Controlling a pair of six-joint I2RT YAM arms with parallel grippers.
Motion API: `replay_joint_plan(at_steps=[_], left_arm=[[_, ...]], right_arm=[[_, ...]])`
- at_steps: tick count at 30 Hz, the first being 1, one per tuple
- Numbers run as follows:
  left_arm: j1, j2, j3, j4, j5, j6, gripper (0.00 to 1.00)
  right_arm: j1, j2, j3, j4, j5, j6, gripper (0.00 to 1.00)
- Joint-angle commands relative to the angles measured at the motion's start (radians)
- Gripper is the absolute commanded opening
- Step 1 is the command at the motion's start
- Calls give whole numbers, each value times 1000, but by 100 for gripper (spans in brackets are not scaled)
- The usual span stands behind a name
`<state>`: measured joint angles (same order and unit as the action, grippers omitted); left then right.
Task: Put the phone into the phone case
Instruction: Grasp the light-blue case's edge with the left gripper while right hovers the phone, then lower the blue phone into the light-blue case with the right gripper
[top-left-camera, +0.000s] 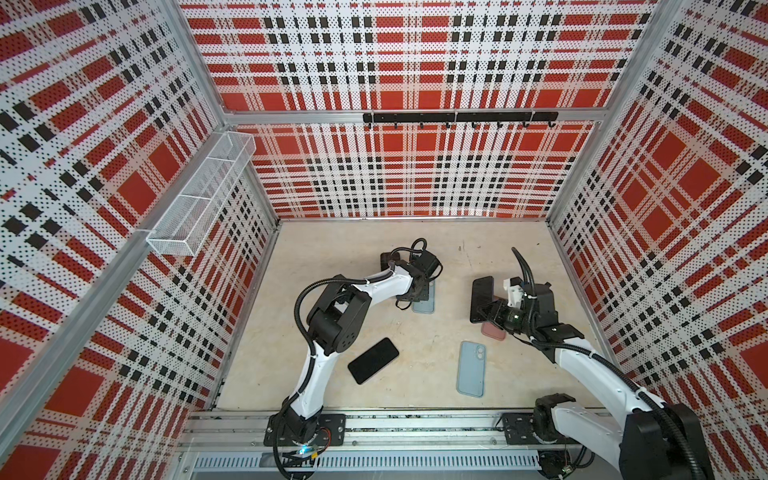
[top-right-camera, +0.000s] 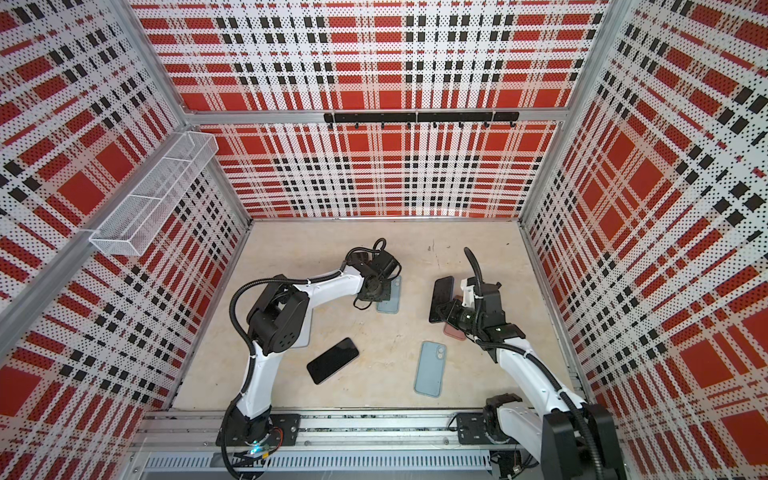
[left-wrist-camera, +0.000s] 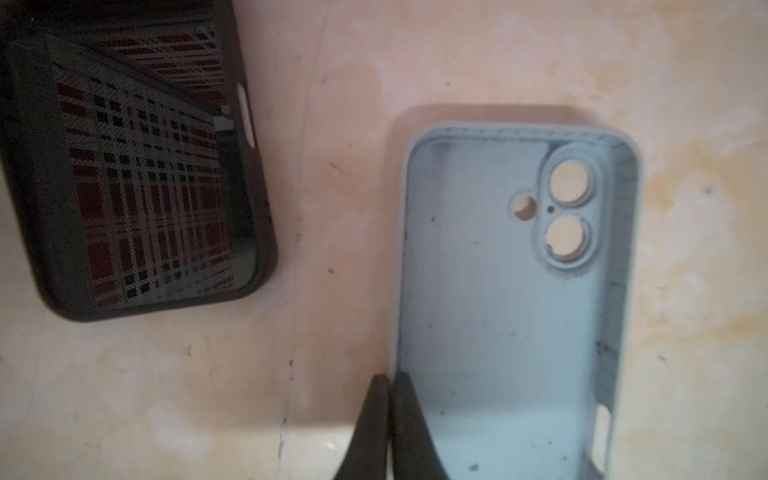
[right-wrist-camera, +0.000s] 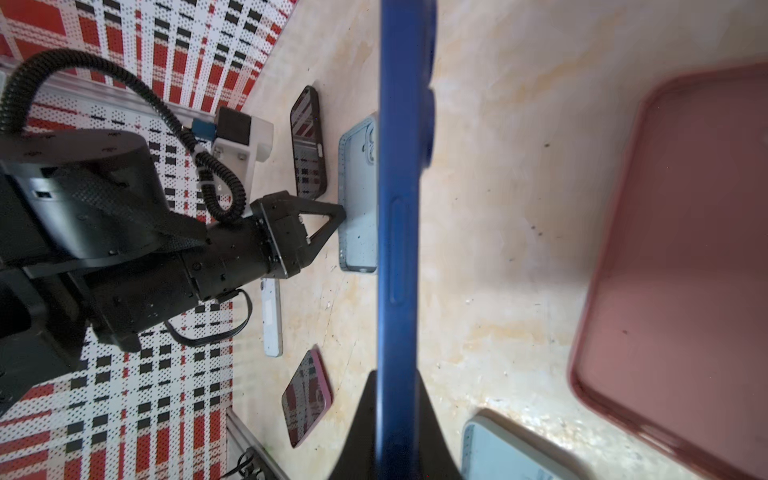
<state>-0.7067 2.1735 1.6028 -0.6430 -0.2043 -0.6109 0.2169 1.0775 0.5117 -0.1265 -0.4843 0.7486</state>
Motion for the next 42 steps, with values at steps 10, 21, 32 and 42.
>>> replay_joint_plan(at_steps=[10, 21, 32, 42], left_arm=[[99, -245, -211, 205, 200, -102, 52], [230, -370, -458, 508, 476, -180, 97], [236, -359, -511, 571, 511, -216, 96], [220, -348, -515, 574, 502, -234, 95]], right_arm=[[184, 250, 147, 278, 45, 68, 0], [268, 556, 327, 378, 68, 121, 0], [280, 623, 394, 288, 68, 109, 0], [291, 741, 413, 369, 80, 195, 0]])
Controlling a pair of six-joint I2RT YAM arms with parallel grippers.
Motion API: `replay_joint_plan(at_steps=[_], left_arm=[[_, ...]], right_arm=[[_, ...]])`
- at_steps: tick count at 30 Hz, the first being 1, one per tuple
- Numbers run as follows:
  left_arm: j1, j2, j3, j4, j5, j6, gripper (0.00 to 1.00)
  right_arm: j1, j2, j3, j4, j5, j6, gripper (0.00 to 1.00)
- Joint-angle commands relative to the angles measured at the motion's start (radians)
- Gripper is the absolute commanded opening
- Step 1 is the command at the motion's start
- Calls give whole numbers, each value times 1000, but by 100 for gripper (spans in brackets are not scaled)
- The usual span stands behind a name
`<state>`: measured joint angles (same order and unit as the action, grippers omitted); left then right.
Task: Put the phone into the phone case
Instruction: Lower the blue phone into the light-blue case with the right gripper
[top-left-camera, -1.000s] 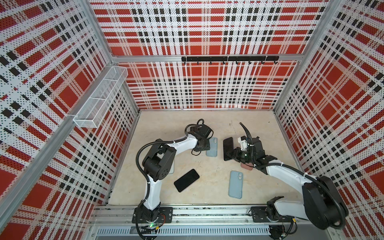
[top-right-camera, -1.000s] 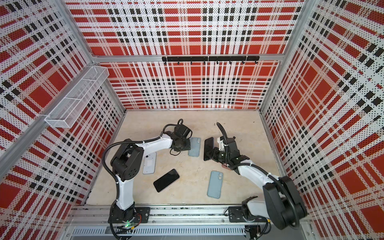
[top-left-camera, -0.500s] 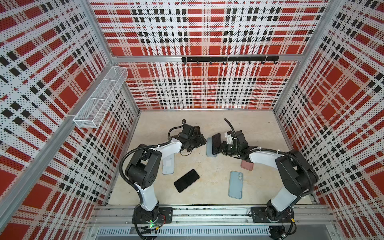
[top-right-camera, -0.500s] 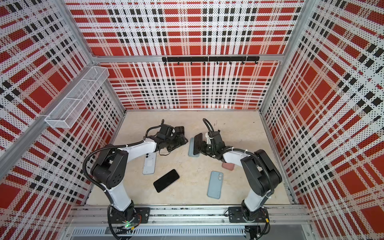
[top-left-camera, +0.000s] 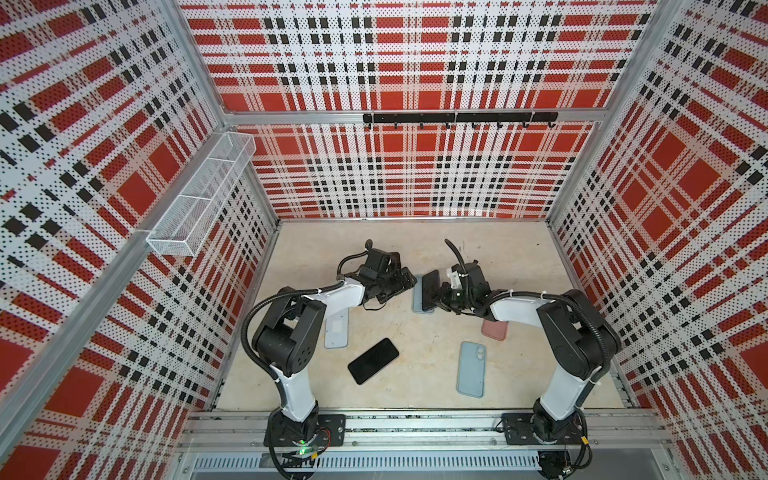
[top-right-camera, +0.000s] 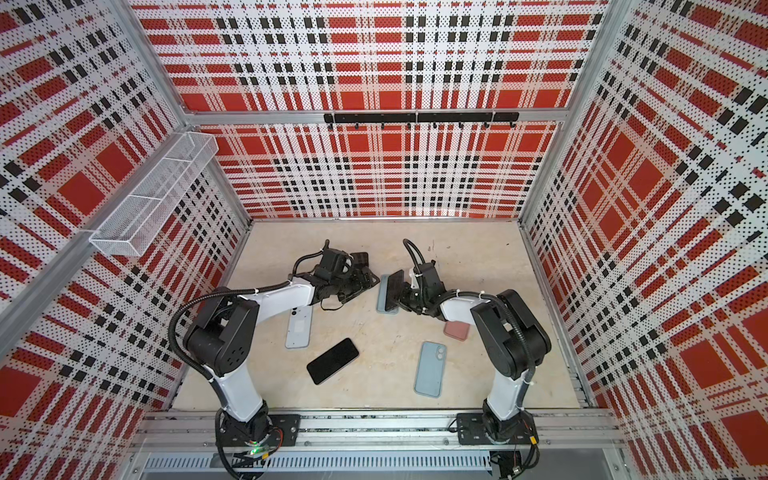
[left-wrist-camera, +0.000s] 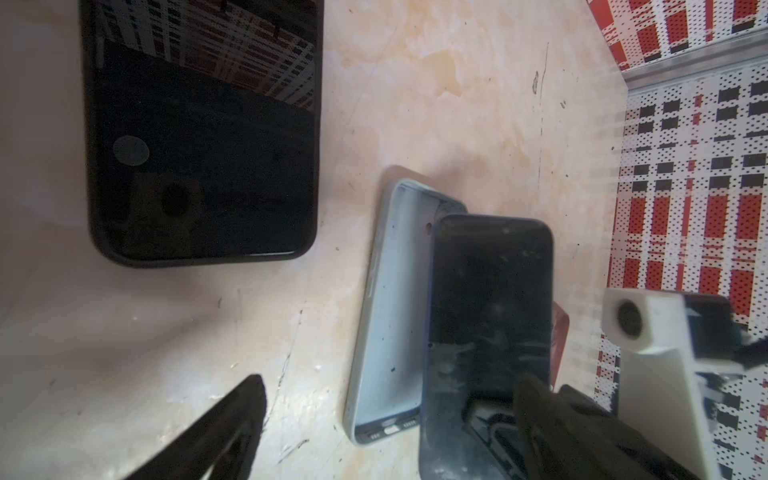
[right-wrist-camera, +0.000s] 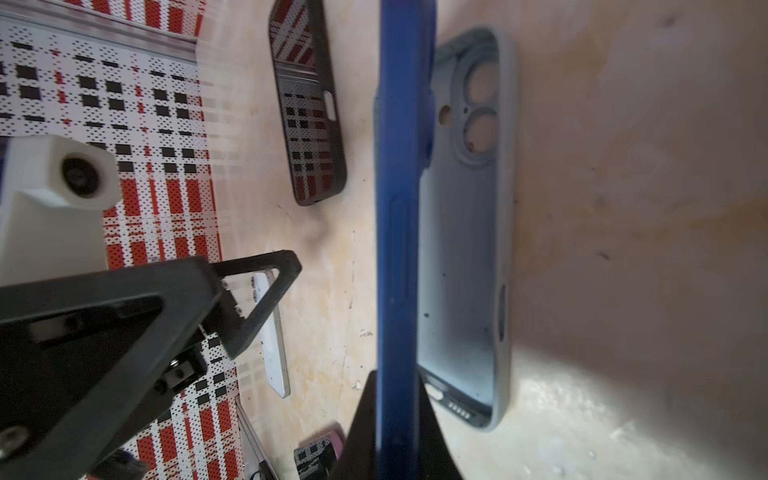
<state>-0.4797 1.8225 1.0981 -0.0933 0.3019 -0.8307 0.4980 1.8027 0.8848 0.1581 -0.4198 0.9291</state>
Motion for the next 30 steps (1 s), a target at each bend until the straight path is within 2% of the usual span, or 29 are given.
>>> replay_joint_plan(at_steps=[1, 15, 30], left_arm=[[-6, 3, -12, 25, -4, -15, 95], [-35, 78, 21, 55, -17, -33, 95], [-69, 146, 22, 129, 7, -84, 94]], right_arm=[[13, 25, 43, 84, 23, 9, 0], [35, 86, 84, 18, 76, -90, 0], [46, 181, 32, 133, 44, -18, 0]])
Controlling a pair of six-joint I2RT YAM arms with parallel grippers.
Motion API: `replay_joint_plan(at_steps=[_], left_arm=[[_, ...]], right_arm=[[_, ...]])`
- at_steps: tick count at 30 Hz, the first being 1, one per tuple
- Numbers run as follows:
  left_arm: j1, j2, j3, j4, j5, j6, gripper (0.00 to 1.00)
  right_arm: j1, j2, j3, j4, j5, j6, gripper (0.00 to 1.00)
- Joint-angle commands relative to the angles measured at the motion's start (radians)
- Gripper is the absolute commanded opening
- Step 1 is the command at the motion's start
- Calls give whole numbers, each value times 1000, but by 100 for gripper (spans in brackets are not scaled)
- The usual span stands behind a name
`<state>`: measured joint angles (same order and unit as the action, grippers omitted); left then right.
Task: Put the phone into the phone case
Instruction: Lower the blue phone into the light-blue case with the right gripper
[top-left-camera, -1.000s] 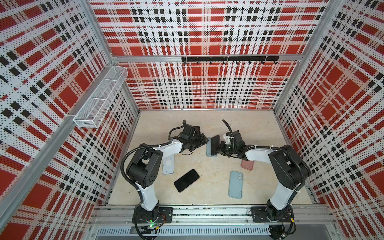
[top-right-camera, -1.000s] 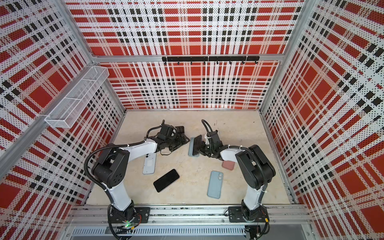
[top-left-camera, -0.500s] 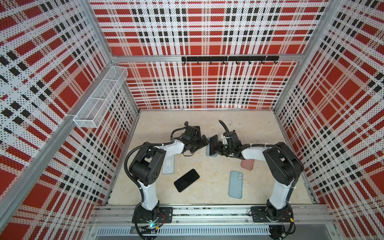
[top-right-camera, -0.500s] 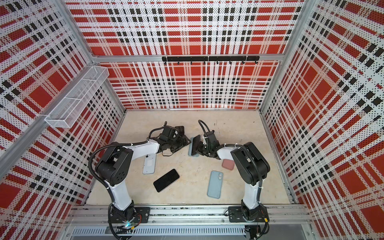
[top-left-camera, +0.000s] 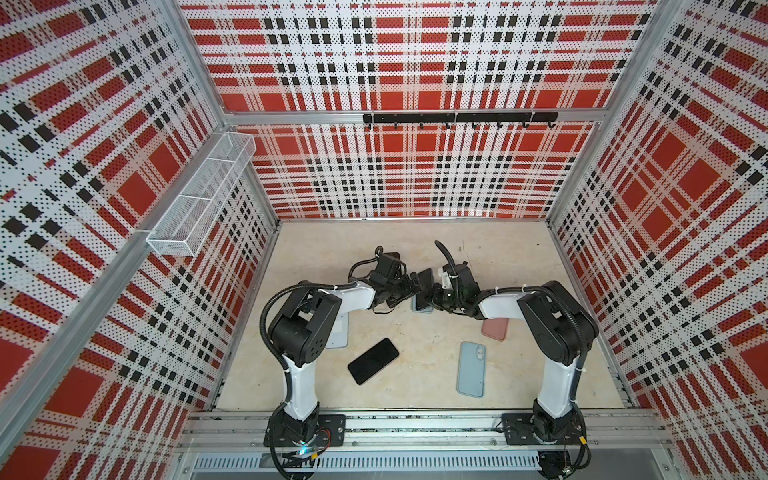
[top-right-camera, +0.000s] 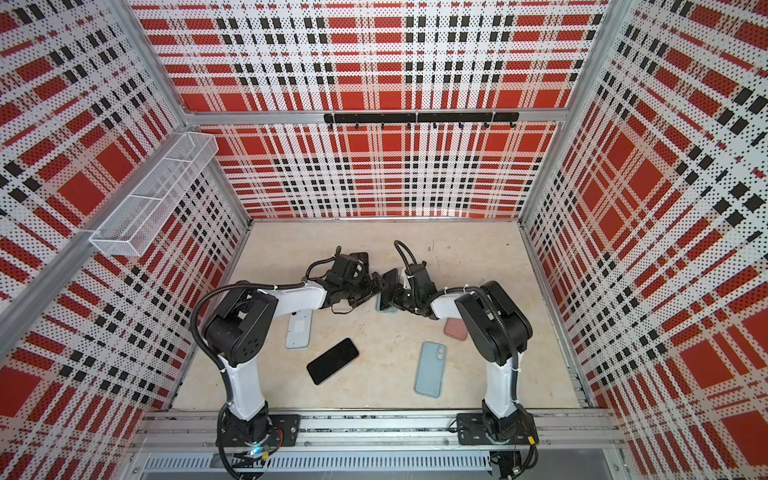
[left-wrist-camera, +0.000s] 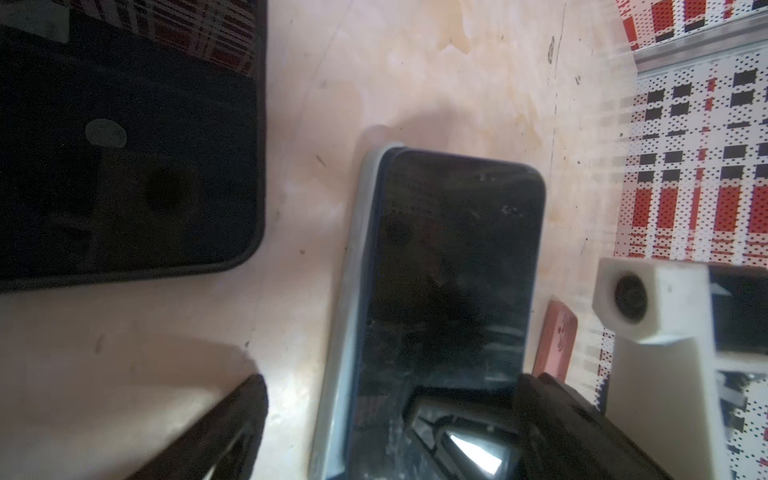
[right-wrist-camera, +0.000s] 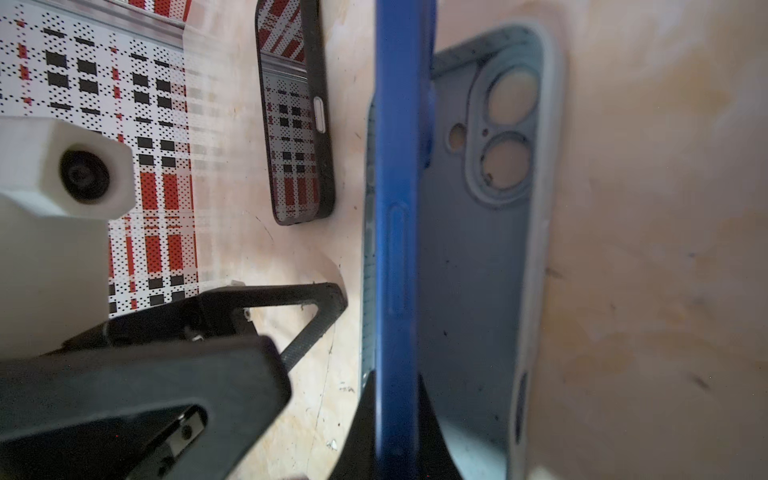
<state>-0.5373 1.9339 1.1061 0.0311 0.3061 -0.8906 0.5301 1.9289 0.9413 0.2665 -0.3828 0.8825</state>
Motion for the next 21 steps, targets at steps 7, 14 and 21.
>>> replay_joint_plan(at_steps=[7, 14, 21], left_arm=[[-15, 34, 6, 16, 3, -35, 94], [-13, 28, -5, 25, 2, -39, 94], [-10, 22, -20, 42, 8, -47, 94]], right_arm=[[22, 76, -32, 42, 16, 31, 2], [22, -4, -21, -69, 85, -42, 23], [22, -83, 27, -223, 182, -145, 37]])
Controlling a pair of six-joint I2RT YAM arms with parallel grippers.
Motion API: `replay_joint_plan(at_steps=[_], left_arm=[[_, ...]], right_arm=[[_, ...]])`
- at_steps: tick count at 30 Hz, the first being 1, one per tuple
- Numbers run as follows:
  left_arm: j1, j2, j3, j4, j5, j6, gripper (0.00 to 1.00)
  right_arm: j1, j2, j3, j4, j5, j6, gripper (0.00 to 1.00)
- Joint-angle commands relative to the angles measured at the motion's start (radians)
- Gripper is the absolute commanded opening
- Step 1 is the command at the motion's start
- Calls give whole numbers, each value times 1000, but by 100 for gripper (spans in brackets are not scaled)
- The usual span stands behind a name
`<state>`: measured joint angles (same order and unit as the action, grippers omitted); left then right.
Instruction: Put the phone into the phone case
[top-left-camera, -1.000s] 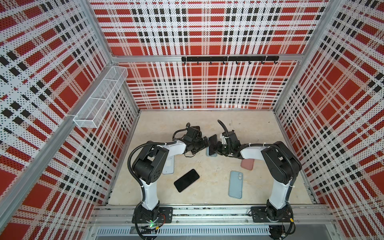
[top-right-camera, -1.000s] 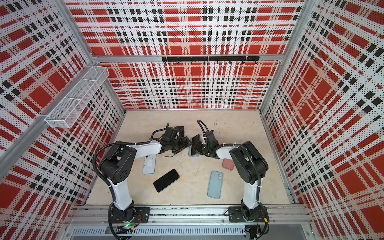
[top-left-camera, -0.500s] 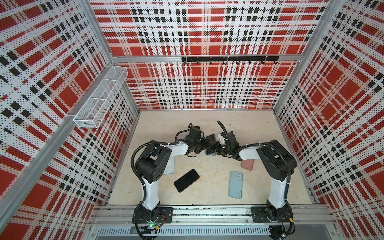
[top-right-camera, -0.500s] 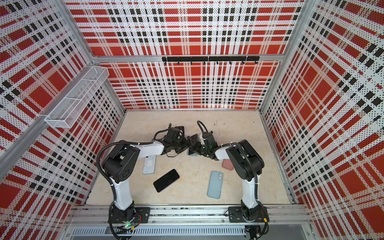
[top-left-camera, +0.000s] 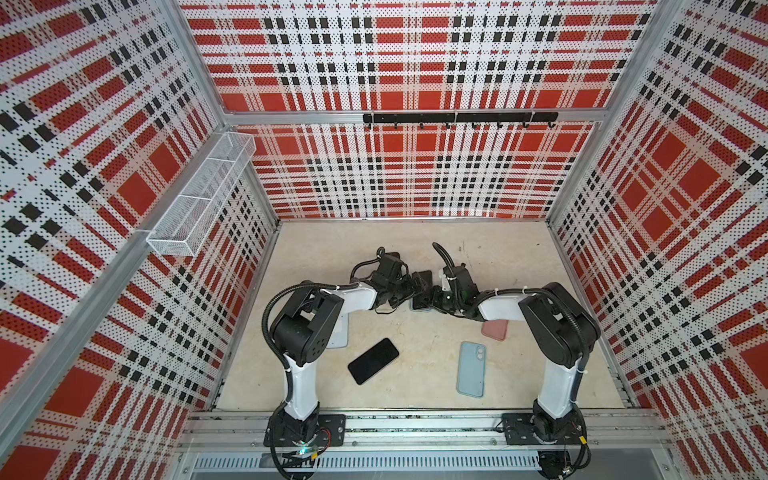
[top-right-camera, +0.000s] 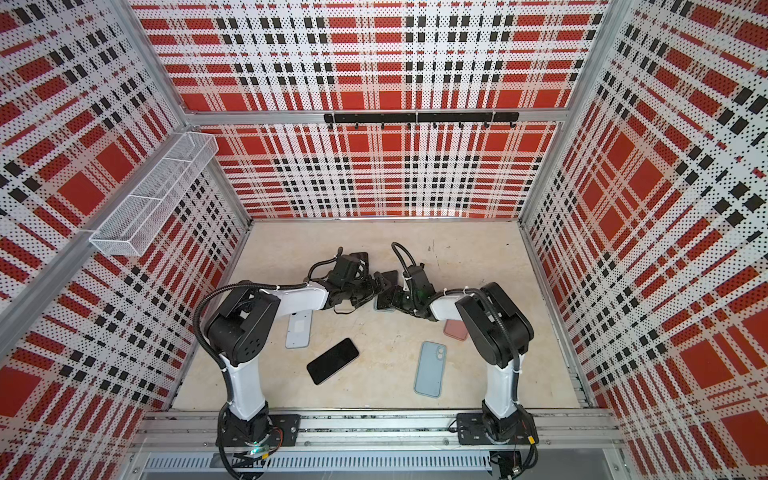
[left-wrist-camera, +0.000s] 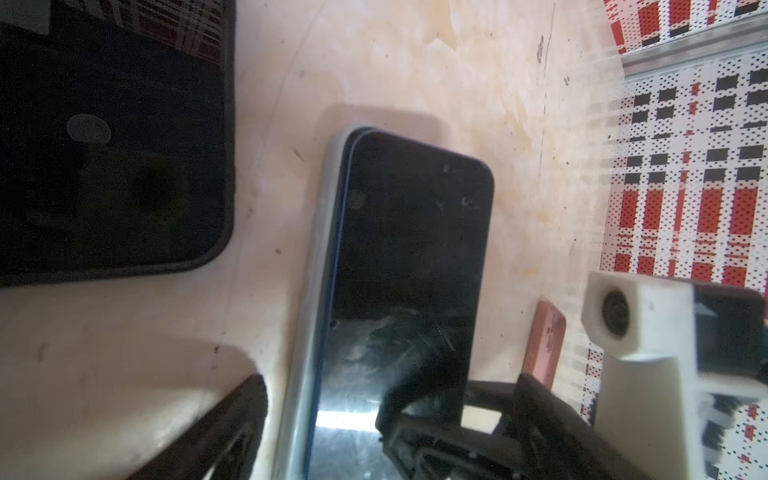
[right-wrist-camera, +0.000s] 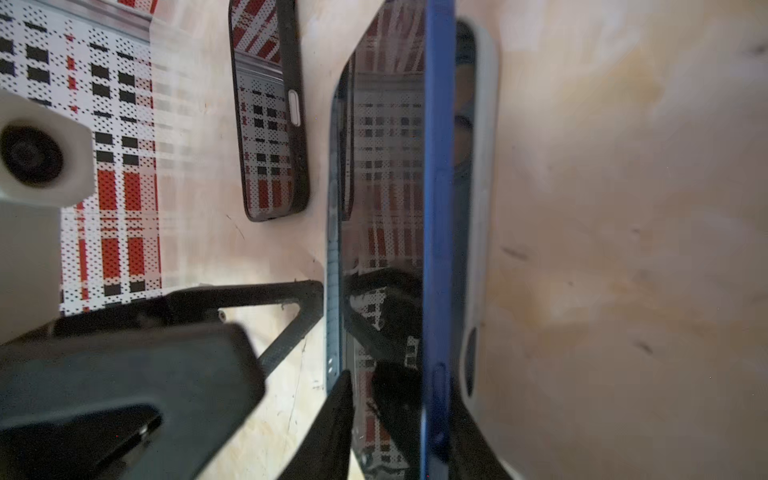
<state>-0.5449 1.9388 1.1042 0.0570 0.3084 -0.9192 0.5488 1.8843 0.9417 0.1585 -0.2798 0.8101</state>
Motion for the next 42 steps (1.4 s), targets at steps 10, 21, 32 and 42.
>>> replay_joint_plan(at_steps=[10, 21, 32, 42], left_arm=[[12, 4, -44, 43, 15, -30, 94], [16, 15, -50, 93, 46, -49, 92], [17, 38, -62, 164, 63, -89, 89], [14, 56, -59, 193, 70, -104, 86]], right_arm=[[3, -98, 78, -246, 178, -179, 45], [3, -107, 112, -288, 257, -262, 48], [3, 7, 176, -252, 210, -275, 40], [11, 10, 145, -212, 189, -252, 35]])
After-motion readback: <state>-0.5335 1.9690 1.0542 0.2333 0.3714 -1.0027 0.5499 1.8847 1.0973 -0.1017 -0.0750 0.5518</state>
